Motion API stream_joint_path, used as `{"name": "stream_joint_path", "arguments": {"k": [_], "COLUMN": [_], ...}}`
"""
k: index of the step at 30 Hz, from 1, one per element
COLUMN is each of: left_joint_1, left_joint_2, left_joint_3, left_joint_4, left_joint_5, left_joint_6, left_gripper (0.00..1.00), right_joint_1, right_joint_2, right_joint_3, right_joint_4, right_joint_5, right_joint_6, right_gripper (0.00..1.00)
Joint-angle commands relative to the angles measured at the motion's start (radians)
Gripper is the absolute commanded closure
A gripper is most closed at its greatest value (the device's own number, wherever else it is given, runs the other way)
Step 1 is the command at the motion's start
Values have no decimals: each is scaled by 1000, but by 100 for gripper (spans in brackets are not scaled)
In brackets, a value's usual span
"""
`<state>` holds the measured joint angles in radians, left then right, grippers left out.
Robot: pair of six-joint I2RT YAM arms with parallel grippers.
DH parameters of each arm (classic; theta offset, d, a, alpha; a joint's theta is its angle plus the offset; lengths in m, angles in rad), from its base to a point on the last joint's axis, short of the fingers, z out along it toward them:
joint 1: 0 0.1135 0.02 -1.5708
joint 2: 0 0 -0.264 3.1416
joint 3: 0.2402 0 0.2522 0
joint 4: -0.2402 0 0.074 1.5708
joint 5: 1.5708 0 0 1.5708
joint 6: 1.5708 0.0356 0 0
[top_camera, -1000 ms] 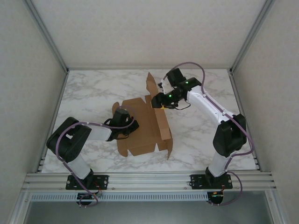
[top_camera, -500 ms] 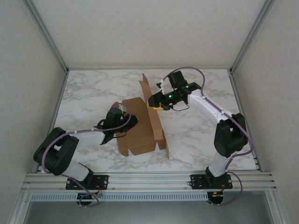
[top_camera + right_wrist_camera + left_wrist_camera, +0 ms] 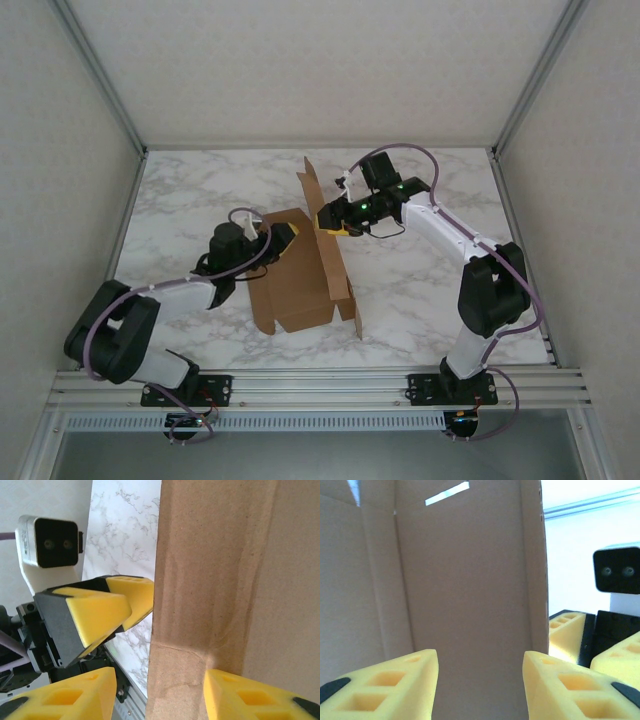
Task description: Fold the paper box
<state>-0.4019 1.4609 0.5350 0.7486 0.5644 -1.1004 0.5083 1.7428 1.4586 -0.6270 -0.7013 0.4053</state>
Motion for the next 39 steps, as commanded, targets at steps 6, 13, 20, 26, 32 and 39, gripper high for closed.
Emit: {"name": "stream_joint_path", "arguments": {"k": [6,13,20,26,32,39], "left_joint_1": [25,36,38,52,93,94], "left_joint_2": [77,166,248,286,357,409], "left_joint_3": [133,289,441,553,615,610], "left_joint_4": [140,-45,-288,-489,-539,-396], "left_joint_5": [124,174,228,298,363,414], "left_joint_6": [-82,-5,112,266,307,206], "left_gripper": [53,53,55,56,64,81], "right_joint_1": [-5,-4,-5,-5,-4,-4], "right_joint_2": [36,53,62,67,76,70], "right_joint_3": [-17,0,4,12,12,10], "right_joint_4": [-32,-61,-52,-61,-62,-57], "right_joint_5": [53,56,39,25,17,8], "right_joint_6": [-2,-32,-35,-51,-63,-61], "right_gripper": [50,51,51,51,52,52]}}
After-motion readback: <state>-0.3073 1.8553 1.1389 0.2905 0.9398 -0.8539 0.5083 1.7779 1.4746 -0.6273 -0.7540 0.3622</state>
